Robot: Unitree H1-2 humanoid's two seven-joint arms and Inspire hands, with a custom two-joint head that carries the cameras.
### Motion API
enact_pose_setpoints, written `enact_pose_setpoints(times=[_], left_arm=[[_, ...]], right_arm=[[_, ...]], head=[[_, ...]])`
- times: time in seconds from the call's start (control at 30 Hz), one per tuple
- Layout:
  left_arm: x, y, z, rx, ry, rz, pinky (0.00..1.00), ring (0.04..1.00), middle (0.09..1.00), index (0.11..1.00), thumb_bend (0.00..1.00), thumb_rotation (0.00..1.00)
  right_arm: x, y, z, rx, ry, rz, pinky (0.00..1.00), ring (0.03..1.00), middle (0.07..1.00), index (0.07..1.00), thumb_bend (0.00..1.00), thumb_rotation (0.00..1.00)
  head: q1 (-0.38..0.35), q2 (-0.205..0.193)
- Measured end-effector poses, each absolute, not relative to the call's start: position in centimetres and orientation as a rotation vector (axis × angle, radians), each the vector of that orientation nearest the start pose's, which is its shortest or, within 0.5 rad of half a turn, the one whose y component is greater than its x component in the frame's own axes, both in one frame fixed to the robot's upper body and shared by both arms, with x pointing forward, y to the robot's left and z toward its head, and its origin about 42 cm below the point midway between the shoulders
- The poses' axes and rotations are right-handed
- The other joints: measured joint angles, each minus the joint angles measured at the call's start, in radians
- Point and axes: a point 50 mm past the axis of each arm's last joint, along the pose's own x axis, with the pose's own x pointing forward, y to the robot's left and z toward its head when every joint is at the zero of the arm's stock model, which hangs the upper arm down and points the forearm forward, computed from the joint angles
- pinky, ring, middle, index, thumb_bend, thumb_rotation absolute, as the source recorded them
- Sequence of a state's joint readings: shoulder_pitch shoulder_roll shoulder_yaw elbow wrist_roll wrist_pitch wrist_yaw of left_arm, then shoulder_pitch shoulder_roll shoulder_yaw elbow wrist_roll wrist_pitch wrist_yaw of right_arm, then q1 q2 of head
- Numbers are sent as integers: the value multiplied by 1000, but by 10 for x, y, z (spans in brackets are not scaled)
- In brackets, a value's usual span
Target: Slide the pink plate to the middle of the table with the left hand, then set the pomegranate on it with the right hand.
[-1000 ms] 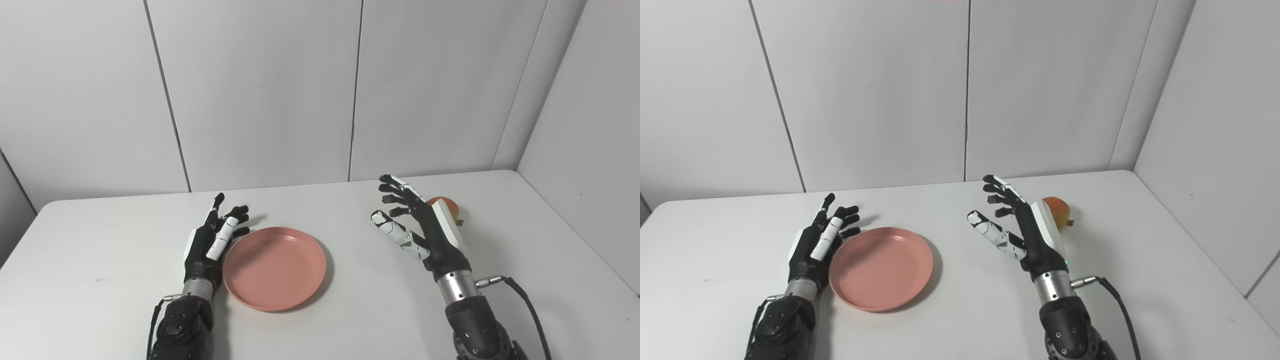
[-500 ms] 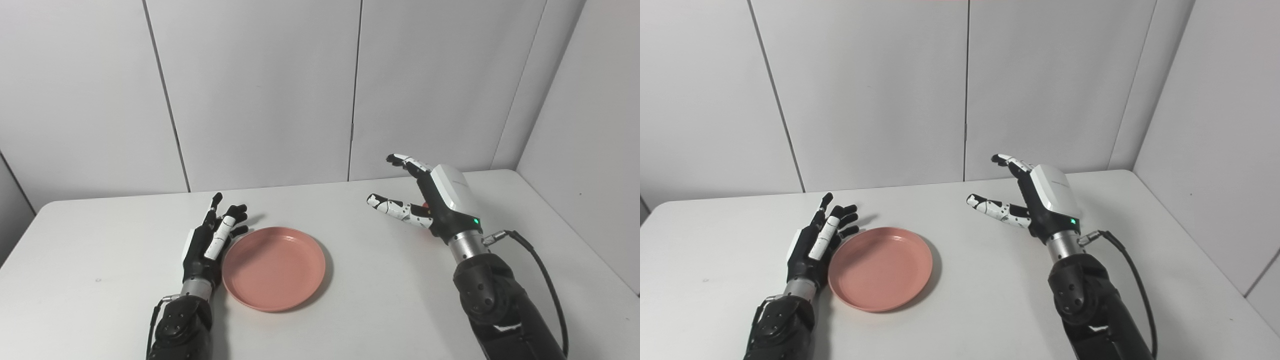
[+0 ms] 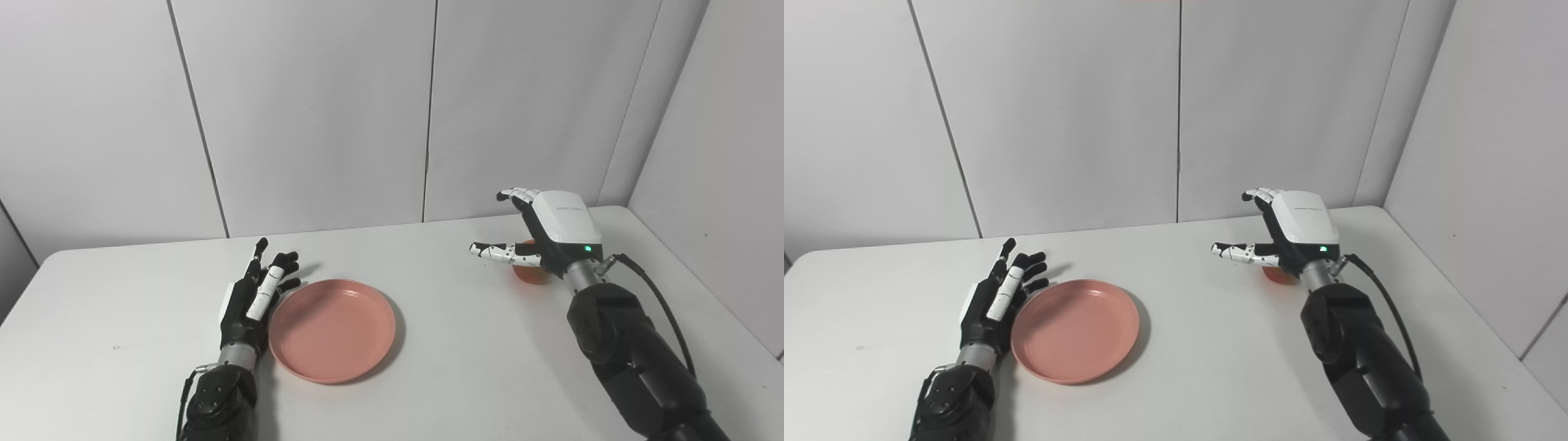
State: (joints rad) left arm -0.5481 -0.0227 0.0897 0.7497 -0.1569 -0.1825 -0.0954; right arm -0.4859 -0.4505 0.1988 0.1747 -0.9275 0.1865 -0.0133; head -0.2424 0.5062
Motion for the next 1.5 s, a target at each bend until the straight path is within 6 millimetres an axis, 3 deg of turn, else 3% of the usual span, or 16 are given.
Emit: enact_pose_setpoints(times=[0.37,0.63,0.93,1.17,1.5], left_arm=[[440,165,96,-172,35,-140,716,802,789,981,867,649],[437,165,97,-174,29,-141,716,797,783,983,857,645],[436,163,97,-180,29,-142,719,787,756,985,861,638],[431,160,97,-189,33,-146,713,785,758,981,860,648],[427,159,98,-194,33,-147,723,784,752,991,850,642]], right_arm=[[459,-317,224,-1458,-91,-117,729,777,791,763,857,796],[473,-333,201,-1456,29,-111,671,750,785,761,852,799],[476,-344,182,-1378,101,-130,577,694,756,752,808,792],[473,-333,166,-1316,119,-112,572,698,761,751,810,780],[467,-335,157,-1281,122,-133,505,660,743,745,802,766]], head=[[14,5],[18,9],[32,15],[40,14],[40,15]])
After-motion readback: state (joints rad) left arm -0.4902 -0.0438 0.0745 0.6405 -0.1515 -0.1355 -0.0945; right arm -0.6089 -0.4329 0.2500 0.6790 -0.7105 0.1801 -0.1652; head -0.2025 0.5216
